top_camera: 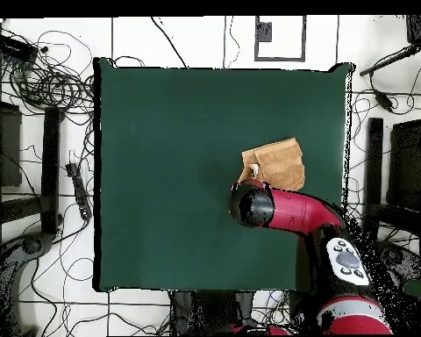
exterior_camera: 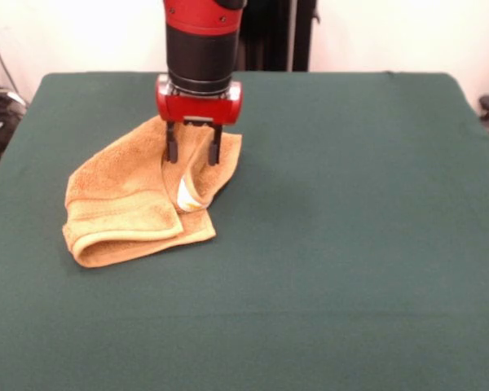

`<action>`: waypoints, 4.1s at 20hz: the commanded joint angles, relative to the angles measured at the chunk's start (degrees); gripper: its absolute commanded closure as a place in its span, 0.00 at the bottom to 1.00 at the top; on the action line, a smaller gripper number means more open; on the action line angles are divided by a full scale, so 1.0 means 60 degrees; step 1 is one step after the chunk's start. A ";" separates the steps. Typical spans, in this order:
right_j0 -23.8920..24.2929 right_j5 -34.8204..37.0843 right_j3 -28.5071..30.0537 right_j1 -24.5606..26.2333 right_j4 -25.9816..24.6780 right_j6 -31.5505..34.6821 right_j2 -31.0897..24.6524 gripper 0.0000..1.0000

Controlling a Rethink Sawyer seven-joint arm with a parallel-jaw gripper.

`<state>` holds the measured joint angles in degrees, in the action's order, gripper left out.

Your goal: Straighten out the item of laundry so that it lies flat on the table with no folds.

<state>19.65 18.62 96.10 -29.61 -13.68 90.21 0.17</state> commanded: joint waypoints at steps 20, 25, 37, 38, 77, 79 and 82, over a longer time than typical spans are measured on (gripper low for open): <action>-0.0844 0.0959 -0.0906 0.0654 0.1066 0.1871 0.0036 0.00; -0.0848 0.1201 -0.1239 0.0780 0.1273 0.1735 0.0071 0.00; -0.0571 0.0658 -0.0573 0.0601 0.1247 0.1622 -0.0048 0.00; -0.0519 0.0435 -0.0299 0.0538 0.1135 0.1591 -0.0073 0.00; -0.1114 -0.3166 0.1749 0.1244 0.0783 0.1774 0.0658 0.00; -0.1094 -0.3112 0.1819 0.1266 0.0661 0.1651 0.0664 0.00; -0.0783 -0.3530 0.2289 0.1173 0.0468 0.1757 0.0455 0.00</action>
<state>14.53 -0.35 102.11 -24.23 -8.70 90.21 6.85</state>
